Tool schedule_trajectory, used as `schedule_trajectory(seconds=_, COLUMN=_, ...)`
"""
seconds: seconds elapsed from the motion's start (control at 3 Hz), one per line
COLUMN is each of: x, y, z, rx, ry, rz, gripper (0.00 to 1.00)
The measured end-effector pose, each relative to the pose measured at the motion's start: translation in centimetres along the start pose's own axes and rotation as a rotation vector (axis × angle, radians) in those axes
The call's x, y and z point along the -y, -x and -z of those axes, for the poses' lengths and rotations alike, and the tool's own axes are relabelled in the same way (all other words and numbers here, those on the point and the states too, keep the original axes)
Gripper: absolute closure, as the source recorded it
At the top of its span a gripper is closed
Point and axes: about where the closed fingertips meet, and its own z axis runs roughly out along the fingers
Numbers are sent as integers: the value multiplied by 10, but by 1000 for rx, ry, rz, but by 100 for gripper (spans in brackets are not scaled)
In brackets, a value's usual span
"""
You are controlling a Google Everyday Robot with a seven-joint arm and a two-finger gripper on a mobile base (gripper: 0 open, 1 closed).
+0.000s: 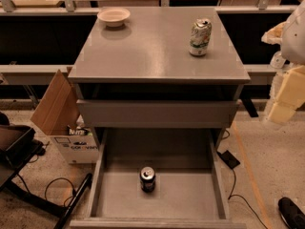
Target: Pick pepsi can from middle drawer and place on counter
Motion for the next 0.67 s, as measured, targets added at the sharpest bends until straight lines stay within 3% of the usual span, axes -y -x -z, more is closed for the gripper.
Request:
schedule_trajectory(seconds=0.33, x=0, y=0, z=2, rx=0, ry=-8, rz=-2, gripper=0)
schedule_trajectory(seconds=0.67, x=4, y=-6, z=-14, rx=50, ry=-17, rz=-17, gripper=0)
